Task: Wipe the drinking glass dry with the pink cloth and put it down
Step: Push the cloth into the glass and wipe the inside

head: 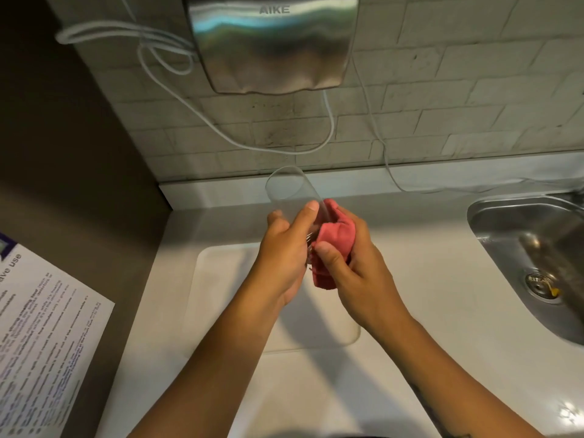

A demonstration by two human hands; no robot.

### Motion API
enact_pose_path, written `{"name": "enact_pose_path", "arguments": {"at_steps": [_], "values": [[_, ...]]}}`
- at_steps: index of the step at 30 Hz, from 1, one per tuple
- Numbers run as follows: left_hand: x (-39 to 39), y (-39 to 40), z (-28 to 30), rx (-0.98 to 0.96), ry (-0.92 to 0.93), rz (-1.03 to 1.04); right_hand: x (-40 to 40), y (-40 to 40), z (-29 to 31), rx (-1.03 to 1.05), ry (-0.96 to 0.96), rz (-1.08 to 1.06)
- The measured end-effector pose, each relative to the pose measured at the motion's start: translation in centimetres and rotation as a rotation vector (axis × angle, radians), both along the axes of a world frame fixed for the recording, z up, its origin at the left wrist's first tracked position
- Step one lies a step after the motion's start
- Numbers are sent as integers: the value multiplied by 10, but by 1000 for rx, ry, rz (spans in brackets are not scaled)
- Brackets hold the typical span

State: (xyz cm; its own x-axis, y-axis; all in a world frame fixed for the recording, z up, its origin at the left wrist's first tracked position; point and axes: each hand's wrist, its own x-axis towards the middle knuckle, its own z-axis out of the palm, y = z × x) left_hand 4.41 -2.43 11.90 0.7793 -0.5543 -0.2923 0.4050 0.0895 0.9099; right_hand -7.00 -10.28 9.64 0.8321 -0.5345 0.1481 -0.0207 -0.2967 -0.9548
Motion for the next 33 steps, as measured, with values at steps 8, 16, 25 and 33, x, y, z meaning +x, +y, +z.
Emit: {"name": "enact_pose_path", "arguments": {"at_steps": [8,16,25,33], "values": [[-7,2,-5,28,84,-11,1,10,-11,-10,71,52],[-5,-1,9,-115,121,64,5,-3,-11,122,-137,-77],[-8,-1,8,-125,43,31,6,-2,-5,-41,-75,33],[-4,0,13,-215,120,20,10,-4,-1,66,-167,-118]]}}
